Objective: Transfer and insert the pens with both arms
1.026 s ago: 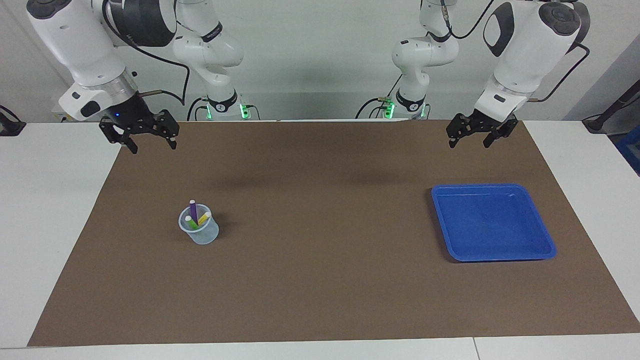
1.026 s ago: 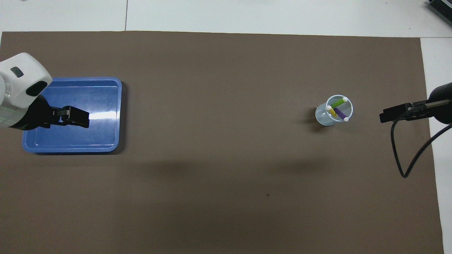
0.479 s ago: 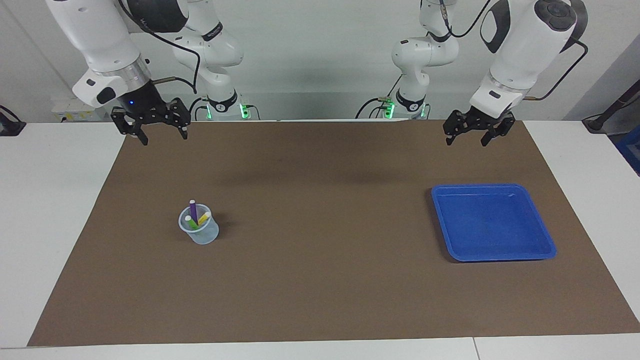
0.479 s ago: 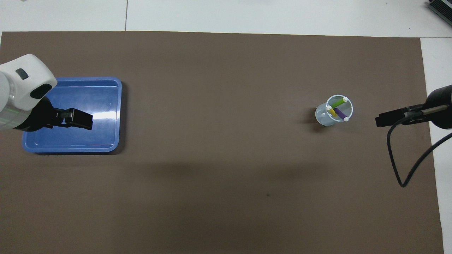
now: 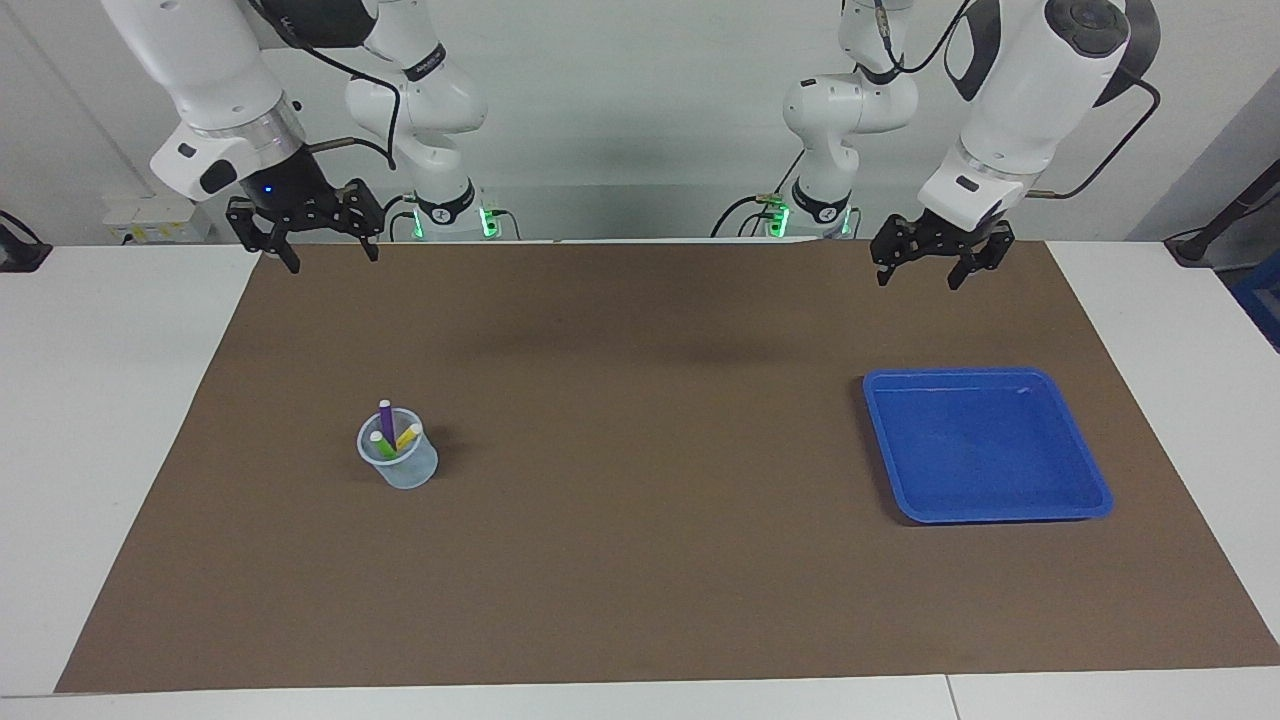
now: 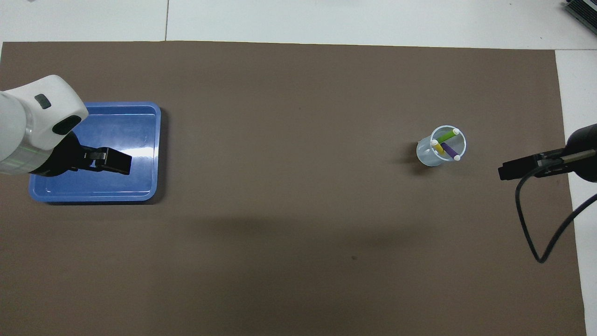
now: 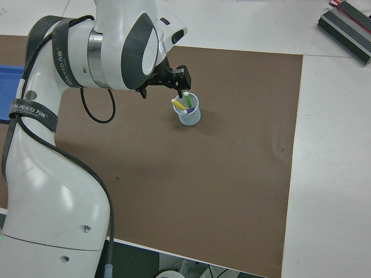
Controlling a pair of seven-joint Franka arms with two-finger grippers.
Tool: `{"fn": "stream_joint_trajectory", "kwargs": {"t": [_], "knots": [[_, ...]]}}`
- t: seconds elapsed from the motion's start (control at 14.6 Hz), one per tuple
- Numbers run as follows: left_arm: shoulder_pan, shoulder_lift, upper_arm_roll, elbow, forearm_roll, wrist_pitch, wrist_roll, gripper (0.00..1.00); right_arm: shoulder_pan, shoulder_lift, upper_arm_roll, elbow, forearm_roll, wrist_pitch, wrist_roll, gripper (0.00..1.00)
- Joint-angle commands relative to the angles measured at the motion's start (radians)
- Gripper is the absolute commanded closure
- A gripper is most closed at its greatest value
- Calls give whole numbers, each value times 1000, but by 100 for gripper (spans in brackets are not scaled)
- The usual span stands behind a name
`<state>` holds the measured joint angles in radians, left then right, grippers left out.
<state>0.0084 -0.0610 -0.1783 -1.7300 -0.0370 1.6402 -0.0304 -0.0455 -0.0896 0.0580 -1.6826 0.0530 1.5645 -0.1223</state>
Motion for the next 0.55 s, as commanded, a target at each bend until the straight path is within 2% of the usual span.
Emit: {"fn": "stream_joint_trajectory", "kwargs": {"t": [0.0,0.48], "knots": [[2,-11,14,6,19,1,27,0,-4,-30,10,-12,-24,-37,10,0],[2,-16,17,10,32,21,27,0,-5,-36,14,-16,-24,-57,10,0]]}}
